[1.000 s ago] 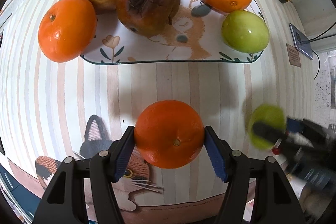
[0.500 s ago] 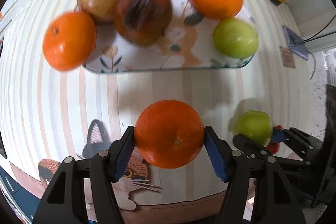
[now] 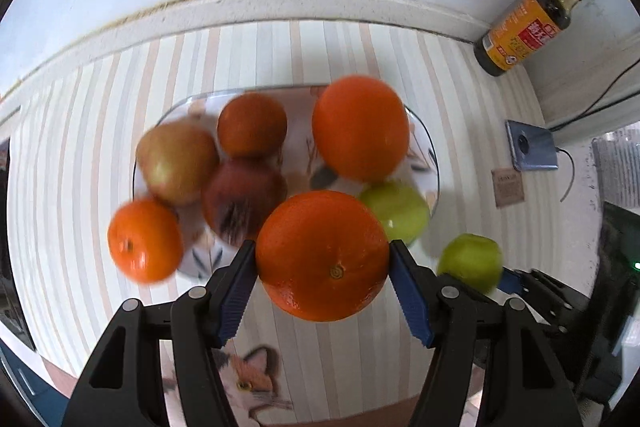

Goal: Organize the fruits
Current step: 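Carry the tangerine and green apple onto the floral plate and open both tools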

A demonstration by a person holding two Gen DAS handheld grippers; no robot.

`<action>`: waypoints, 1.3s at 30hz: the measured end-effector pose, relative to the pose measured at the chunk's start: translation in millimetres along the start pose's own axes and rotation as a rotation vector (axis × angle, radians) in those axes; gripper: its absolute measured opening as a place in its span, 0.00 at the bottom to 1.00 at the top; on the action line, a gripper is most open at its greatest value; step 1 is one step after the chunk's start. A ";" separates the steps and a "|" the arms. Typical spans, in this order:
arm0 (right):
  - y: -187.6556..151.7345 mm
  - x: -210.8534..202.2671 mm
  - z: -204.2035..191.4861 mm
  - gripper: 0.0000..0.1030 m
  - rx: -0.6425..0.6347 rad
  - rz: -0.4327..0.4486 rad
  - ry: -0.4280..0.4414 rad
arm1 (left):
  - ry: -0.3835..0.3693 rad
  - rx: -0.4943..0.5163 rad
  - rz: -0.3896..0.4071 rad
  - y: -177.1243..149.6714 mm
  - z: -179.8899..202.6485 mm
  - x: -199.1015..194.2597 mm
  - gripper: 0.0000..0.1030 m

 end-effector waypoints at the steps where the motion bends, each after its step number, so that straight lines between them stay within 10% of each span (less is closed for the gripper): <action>1: 9.1 -5.9 6.3 0.57 0.003 0.006 0.002 | 0.006 0.006 -0.002 3.9 2.6 2.0 0.61; 36: 90.2 31.6 8.4 0.58 0.124 0.021 0.105 | -0.078 -0.123 -0.074 17.7 2.6 34.9 0.62; 39: 92.7 30.8 7.5 0.70 0.132 0.024 0.126 | -0.109 -0.134 -0.083 18.8 3.7 33.7 0.69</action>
Point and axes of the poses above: each gripper's, at about its wrist camera, not at the fingertips, and x roughly the way its jaws point, z to its right, y to its top, the point moved 8 cm from there along x, roughly the way its jaws point, and after that the axes turned 8 degrees about -z, right-handed, at the moved point
